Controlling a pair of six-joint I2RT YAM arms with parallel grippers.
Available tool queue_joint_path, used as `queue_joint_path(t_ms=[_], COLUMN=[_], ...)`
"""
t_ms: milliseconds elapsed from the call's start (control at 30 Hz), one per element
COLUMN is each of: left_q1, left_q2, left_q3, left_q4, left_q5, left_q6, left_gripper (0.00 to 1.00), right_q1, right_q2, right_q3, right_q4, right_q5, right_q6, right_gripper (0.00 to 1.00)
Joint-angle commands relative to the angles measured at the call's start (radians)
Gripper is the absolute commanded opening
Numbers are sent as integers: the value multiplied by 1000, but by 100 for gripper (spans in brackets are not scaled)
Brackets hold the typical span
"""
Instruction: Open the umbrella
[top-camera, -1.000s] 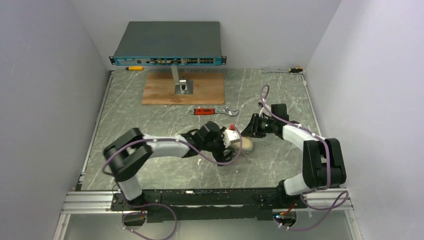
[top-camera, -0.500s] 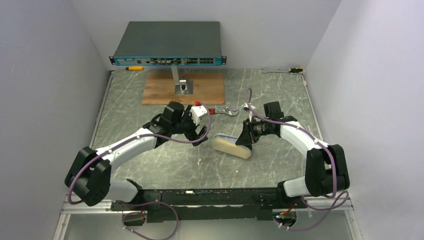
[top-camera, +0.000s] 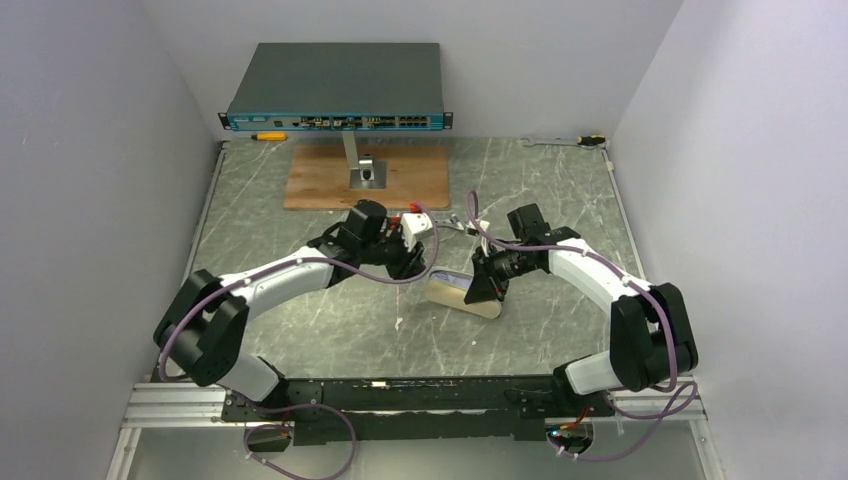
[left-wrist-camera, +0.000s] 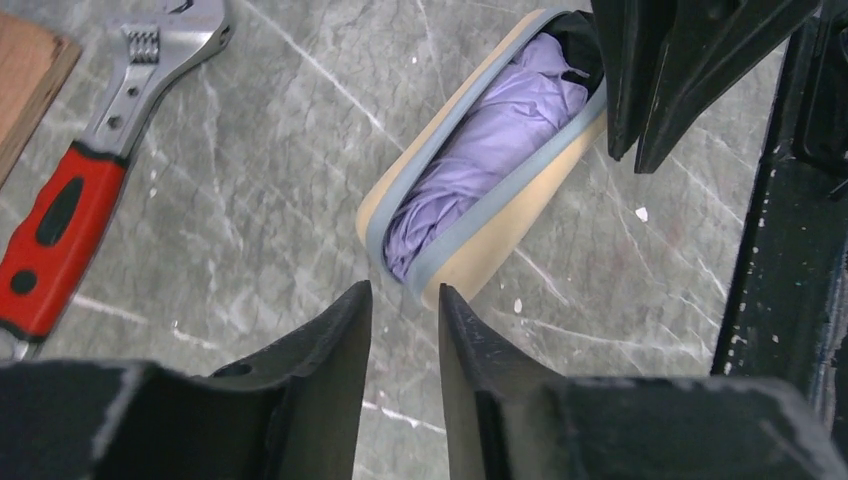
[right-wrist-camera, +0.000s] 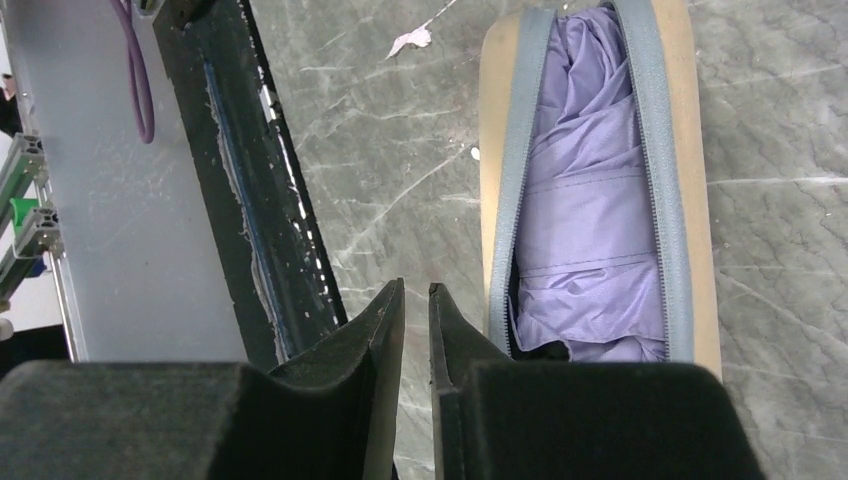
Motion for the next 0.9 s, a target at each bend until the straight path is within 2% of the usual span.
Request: queue_joint_path(t_ms=[0,200,333,433,533,700,867], left_q1=[-43,-58,-72,-103,-136,-177,-191], left_q2=[67,140,194,215,182,123,103], left_q3=[69,82,98,90,45,-33,-35], left_q4=[126,204,183,166,154,162,134], left_q5=[10,-6,-8,-1,20,18,15], left_q6=[-6,-79,-41,0,51,62,87], left_gripper=[31,20,18,15,15,16,27], right_q1=[3,2,-2,-15,-72,-71,-48], right_q2=[11,-2,-25,-38,-38,7,167], right_q3=[38,40,40,32,34,68,157], right_q4=[5,6,12,51,82,26,-99], right_q5=[4,-17,-20,15,49,161,217], right_q6=[-17,-1,20,93,172,135,43], right_gripper=[16,13,13,12,12,11,21])
